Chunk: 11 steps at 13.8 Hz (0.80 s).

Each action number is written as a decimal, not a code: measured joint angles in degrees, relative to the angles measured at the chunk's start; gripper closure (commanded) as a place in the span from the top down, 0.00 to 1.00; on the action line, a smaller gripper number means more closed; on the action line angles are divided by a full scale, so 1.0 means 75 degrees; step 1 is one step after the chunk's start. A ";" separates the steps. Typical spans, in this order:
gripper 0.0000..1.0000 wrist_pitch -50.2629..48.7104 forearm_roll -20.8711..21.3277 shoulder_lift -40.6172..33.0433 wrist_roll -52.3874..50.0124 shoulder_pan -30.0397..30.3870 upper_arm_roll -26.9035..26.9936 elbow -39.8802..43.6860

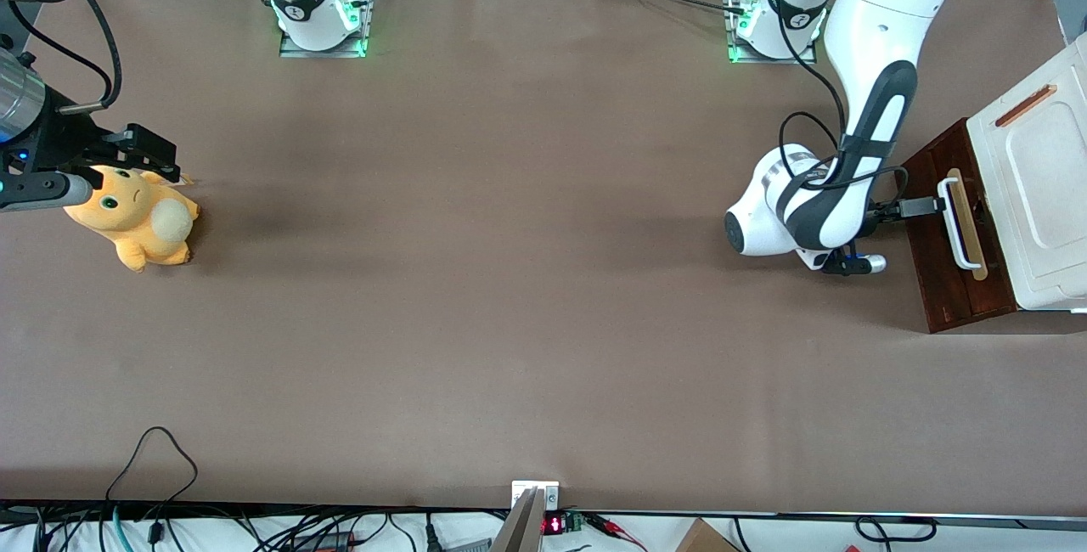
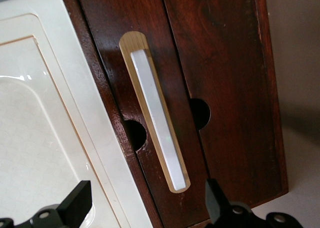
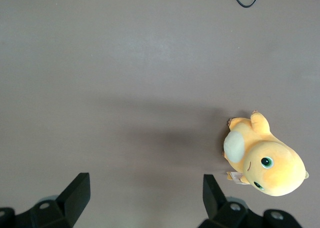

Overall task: Open lower drawer with left arm only
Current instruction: 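Align the open left gripper around the white bar handle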

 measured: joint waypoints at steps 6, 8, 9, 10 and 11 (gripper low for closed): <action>1.00 0.0001 0.0721 0.0020 0.0000 0.0177 0.0010 -0.0001; 1.00 0.0001 0.0769 0.0044 0.0000 0.0241 0.0011 -0.0001; 1.00 0.0001 0.0784 0.0080 -0.0002 0.0253 0.0013 -0.0001; 1.00 -0.0005 0.0824 0.0119 -0.0016 0.0254 0.0014 -0.0003; 1.00 -0.0013 0.0881 0.0152 -0.0049 0.0254 0.0014 -0.0004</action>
